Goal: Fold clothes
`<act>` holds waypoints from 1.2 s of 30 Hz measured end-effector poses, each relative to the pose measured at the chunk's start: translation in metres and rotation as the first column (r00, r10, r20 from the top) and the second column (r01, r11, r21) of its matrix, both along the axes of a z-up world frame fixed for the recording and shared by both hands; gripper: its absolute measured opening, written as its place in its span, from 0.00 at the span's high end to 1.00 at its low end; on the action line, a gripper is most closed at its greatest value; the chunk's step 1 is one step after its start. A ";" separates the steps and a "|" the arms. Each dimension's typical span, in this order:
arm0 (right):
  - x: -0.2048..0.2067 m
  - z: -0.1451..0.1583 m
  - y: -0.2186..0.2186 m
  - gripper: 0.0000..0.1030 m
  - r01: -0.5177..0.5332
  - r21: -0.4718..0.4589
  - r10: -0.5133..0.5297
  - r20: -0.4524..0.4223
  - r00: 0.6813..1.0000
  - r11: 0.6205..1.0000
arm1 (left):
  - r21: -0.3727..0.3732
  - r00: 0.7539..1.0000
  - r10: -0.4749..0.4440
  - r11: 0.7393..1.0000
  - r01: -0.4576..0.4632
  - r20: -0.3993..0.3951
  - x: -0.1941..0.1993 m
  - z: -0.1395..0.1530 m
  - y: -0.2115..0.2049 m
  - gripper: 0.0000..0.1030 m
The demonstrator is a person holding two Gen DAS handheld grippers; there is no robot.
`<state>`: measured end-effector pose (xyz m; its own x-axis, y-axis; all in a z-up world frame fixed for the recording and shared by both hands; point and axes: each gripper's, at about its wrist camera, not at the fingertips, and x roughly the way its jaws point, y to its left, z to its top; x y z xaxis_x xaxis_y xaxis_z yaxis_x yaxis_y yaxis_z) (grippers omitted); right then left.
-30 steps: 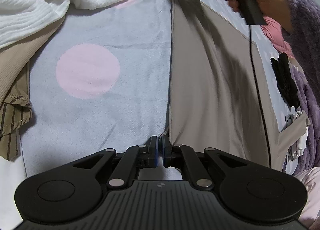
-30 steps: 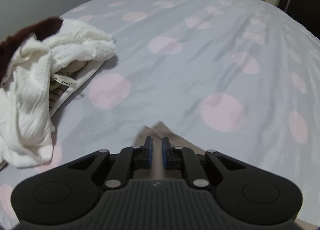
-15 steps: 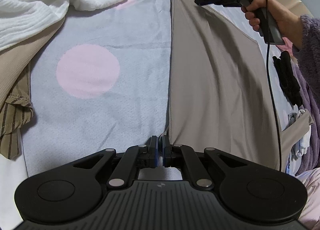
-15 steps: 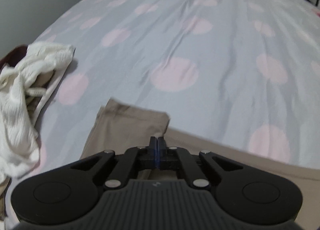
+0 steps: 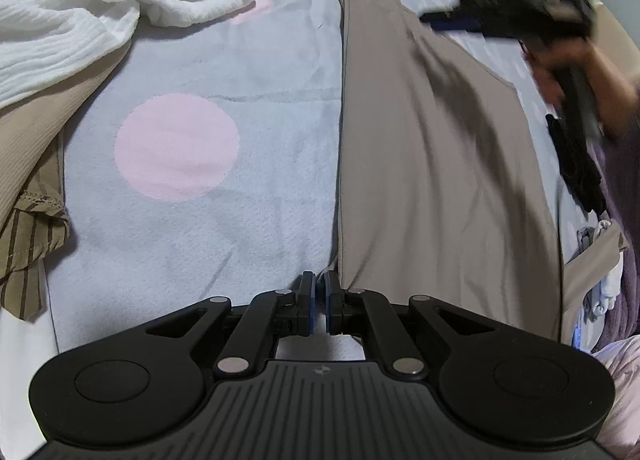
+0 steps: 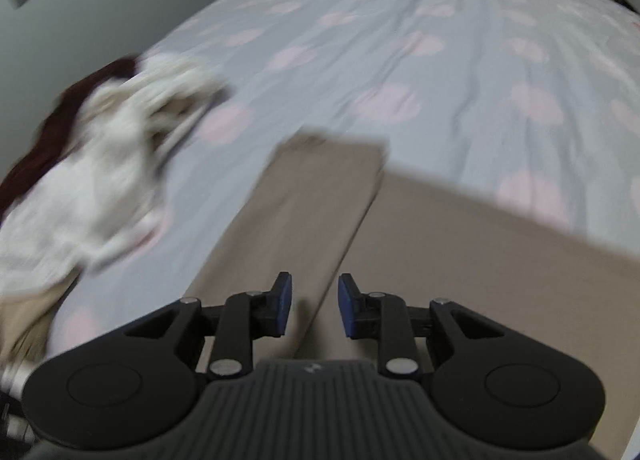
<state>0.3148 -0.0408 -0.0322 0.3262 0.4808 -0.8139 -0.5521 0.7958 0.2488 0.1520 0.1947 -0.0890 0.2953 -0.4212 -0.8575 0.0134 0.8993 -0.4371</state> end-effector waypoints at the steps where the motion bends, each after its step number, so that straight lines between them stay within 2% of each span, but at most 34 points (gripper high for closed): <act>1: -0.021 0.001 -0.005 0.71 -0.010 0.020 0.010 -0.010 1.000 1.000 | 0.009 1.000 0.006 1.000 -0.006 0.006 -0.002 0.001 0.001 0.97; 6: -0.113 -0.004 -0.033 0.72 -0.020 0.095 0.025 -0.050 0.998 0.995 | 0.053 0.999 0.037 0.998 -0.039 0.036 -0.011 0.009 0.003 0.96; 9: -0.174 -0.008 -0.050 0.79 -0.013 0.103 0.017 -0.041 0.999 0.995 | 0.046 0.997 0.052 0.997 -0.055 0.063 -0.021 0.019 0.003 0.96; 12: -0.232 -0.018 -0.069 0.80 0.007 0.118 0.001 -0.066 0.998 0.993 | 0.031 0.995 0.006 0.999 -0.009 0.099 -0.038 0.032 -0.007 0.96; 17: -0.293 -0.035 -0.094 0.80 0.027 0.137 -0.017 -0.077 0.997 0.990 | 0.007 0.980 -0.108 0.994 0.108 0.170 -0.072 0.056 -0.035 0.96; 19: -0.308 -0.037 -0.099 0.81 0.036 0.151 -0.027 -0.066 0.997 0.988 | 0.015 0.971 -0.155 0.988 0.155 0.182 -0.089 0.061 -0.049 0.96; 22: -0.324 -0.037 -0.102 0.81 0.027 0.160 -0.022 -0.030 0.999 0.987 | 0.082 0.954 -0.234 0.972 0.222 0.190 -0.115 0.063 -0.073 0.95; 24: -0.332 -0.037 -0.102 0.81 0.006 0.154 -0.006 0.004 1.000 0.988 | 0.109 0.943 -0.268 0.962 0.250 0.196 -0.129 0.063 -0.086 0.86; 27: -0.339 -0.036 -0.102 0.80 -0.012 0.142 0.007 0.036 0.999 0.990 | 0.162 0.927 -0.309 0.947 0.278 0.214 -0.145 0.060 -0.105 0.80; 28: -0.340 -0.036 -0.103 0.80 -0.016 0.135 0.009 0.051 0.999 0.991 | 0.177 0.923 -0.317 0.943 0.283 0.216 -0.150 0.059 -0.111 0.79; 30: -0.342 -0.034 -0.103 0.79 -0.028 0.115 0.018 0.085 0.996 0.993 | 0.215 0.916 -0.327 0.936 0.280 0.233 -0.158 0.054 -0.122 0.68; 32: -0.345 -0.033 -0.106 0.78 -0.037 0.109 0.026 0.101 0.995 0.993 | 0.258 0.915 -0.327 0.929 0.265 0.238 -0.161 0.048 -0.129 0.62; 36: -0.347 -0.033 -0.110 0.78 -0.046 0.118 0.033 0.113 0.993 0.992 | 0.347 0.910 -0.345 0.903 0.255 0.229 -0.167 0.036 -0.140 0.62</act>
